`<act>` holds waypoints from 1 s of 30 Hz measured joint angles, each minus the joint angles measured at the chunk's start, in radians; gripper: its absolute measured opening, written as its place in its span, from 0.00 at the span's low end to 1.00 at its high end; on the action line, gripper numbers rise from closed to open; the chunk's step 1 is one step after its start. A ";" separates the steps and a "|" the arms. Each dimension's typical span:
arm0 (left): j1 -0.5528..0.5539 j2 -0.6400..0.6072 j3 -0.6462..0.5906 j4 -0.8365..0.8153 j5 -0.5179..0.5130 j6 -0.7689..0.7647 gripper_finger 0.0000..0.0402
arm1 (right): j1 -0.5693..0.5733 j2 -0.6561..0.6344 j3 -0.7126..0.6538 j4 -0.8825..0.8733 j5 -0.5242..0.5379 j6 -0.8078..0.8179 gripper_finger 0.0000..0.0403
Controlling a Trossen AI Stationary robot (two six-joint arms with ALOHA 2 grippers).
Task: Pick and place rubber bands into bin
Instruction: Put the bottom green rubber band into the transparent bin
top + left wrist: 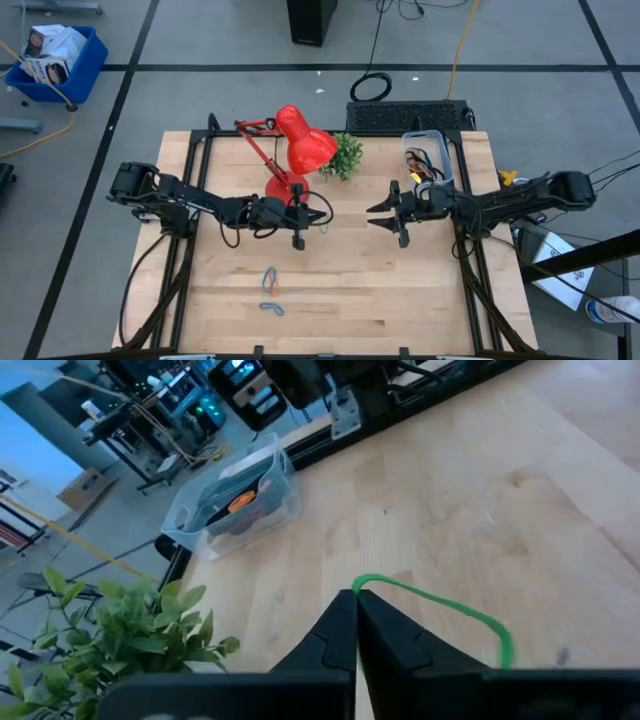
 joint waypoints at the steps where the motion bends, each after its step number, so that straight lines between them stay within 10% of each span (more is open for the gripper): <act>1: 0.001 0.000 0.000 0.000 0.000 0.000 0.03 | -0.001 0.024 0.004 0.019 0.000 0.000 0.31; 30: 0.001 -0.001 0.001 0.118 0.028 0.169 0.04 | 0.035 0.488 0.299 0.067 -0.005 0.065 0.28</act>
